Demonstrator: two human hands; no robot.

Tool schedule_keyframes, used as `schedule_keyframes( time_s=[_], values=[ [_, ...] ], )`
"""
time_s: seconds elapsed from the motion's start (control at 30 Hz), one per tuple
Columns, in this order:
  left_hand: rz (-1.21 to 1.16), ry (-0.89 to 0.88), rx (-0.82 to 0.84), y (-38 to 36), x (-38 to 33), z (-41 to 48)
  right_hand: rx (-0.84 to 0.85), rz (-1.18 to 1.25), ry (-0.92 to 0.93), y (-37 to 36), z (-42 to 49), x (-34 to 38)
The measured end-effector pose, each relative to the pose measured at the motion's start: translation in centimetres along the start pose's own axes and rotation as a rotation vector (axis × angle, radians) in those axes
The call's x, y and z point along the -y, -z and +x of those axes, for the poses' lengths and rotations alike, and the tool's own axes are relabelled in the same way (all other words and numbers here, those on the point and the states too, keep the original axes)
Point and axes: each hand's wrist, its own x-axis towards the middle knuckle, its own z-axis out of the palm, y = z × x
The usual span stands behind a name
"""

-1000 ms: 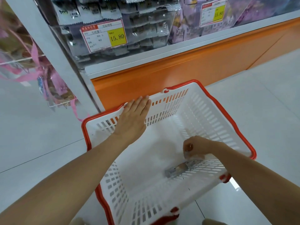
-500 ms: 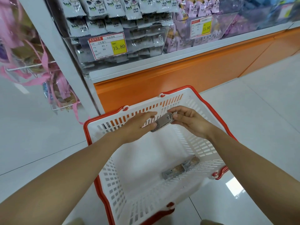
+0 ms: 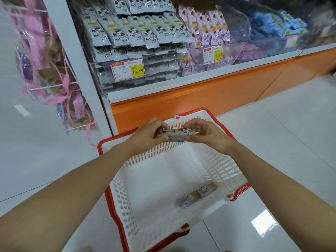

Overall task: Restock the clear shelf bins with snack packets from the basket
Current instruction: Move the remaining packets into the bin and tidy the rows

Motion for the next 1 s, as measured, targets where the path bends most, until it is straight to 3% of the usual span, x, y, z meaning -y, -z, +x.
schedule_keyframes(
  time_s=[0.1,0.2,0.33,0.43,0.53,0.6,0.77,1.0],
  values=[
    [0.052,-0.073,-0.045,1.4,-1.1,0.0,-0.063,-0.125,0.073,-0.1,-0.1,2.1],
    [0.156,-0.179,-0.194,3.7,-2.6,0.3,-0.131,-0.251,0.177,0.7,-0.1,4.8],
    [0.292,-0.363,-0.403,7.0,-5.2,0.1,-0.205,-0.195,0.277,1.3,-0.4,9.1],
    [0.422,-0.443,-0.688,9.9,-7.1,-0.5,-0.264,-0.17,0.378,1.6,-0.3,12.5],
    [0.567,-0.33,-0.949,12.9,-7.6,-1.4,-0.365,-0.129,0.464,1.4,0.3,16.0],
    [0.664,-0.207,-0.938,14.4,-6.7,-1.9,-0.447,-0.099,0.496,0.8,1.4,18.1],
    [0.862,-0.008,-0.732,16.0,-4.5,-3.1,-0.531,-0.193,0.514,-1.1,6.3,22.0],
    [1.013,-0.018,-0.724,16.3,-3.4,-3.7,-0.564,-0.521,0.584,-5.2,13.1,26.2]
  ],
)
